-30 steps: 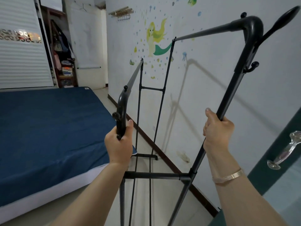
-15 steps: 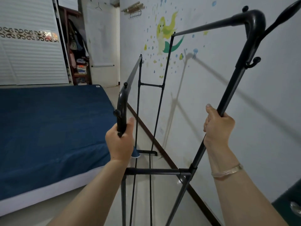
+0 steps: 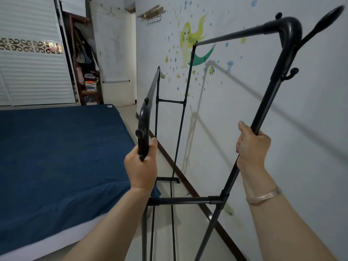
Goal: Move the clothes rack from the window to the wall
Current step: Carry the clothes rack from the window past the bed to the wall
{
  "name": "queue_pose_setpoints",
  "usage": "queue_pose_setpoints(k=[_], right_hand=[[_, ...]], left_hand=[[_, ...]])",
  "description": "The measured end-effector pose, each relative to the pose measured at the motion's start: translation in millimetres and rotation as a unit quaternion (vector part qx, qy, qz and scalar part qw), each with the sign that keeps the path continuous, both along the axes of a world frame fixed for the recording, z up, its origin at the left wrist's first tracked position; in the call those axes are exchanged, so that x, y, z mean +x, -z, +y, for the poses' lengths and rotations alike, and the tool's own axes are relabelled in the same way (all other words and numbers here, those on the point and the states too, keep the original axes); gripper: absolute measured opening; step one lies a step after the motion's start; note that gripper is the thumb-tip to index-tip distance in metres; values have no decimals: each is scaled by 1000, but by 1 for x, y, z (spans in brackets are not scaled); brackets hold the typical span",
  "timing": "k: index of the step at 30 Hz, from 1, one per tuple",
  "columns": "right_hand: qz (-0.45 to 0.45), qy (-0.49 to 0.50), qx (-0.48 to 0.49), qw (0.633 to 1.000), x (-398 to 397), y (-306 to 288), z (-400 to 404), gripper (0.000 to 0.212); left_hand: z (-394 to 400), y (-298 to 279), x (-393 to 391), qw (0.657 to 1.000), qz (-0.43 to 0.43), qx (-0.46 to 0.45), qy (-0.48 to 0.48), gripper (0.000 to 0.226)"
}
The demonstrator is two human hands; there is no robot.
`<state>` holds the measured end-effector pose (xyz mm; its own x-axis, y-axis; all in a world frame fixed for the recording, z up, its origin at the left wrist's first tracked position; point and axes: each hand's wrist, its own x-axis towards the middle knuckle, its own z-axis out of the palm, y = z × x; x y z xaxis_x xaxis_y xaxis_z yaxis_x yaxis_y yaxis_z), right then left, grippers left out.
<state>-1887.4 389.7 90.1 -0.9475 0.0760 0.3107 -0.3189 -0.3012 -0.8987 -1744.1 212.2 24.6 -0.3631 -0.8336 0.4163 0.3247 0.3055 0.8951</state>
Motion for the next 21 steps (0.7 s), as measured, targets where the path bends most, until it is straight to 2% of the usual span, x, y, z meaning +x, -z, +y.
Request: queue_pose_setpoints(k=[21], right_hand=[[4, -26, 1, 1000, -134, 2, -85, 49]], left_hand=[[-76, 2, -123, 1000, -7, -12, -24, 54]])
